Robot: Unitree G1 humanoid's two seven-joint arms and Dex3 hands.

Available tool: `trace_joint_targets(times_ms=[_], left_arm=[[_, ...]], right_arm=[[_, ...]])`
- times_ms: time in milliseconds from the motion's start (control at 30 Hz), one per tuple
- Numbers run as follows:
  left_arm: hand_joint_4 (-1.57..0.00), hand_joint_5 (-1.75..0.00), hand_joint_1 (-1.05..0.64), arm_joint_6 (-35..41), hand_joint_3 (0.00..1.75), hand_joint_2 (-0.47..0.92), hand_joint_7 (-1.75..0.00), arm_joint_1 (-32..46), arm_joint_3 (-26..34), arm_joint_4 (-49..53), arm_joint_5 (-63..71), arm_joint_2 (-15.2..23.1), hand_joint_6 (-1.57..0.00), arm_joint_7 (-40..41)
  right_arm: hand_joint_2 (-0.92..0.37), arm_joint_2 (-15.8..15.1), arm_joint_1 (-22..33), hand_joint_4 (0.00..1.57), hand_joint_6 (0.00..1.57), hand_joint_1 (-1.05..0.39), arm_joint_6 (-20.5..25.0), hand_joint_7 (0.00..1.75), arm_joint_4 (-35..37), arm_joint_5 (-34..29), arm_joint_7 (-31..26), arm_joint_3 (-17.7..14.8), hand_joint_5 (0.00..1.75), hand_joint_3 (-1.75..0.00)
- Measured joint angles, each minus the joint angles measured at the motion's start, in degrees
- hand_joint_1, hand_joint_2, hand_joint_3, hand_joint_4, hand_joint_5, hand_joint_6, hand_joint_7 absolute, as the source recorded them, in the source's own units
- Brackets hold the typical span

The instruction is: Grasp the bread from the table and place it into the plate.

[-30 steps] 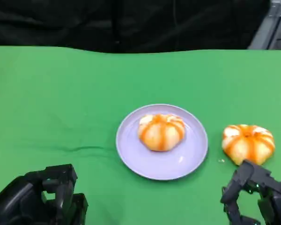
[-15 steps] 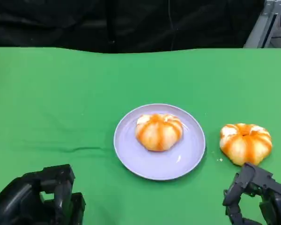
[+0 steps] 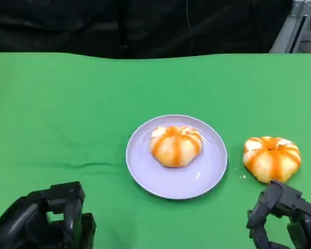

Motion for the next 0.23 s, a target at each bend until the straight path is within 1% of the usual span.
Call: trace_joint_targets(times_ms=[233], left_arm=[[-1.03,-1.75,0.24,-0.8,1.68,0.54,-1.75,0.0,-0.2,0.2,0.1,-0.1,-0.88,0.0]], right_arm=[[-0.55,-0.1,0.0,0.84,0.75,-0.10,0.0,1.53,0.0,0.6,0.4,0.0,1.75,-1.16]])
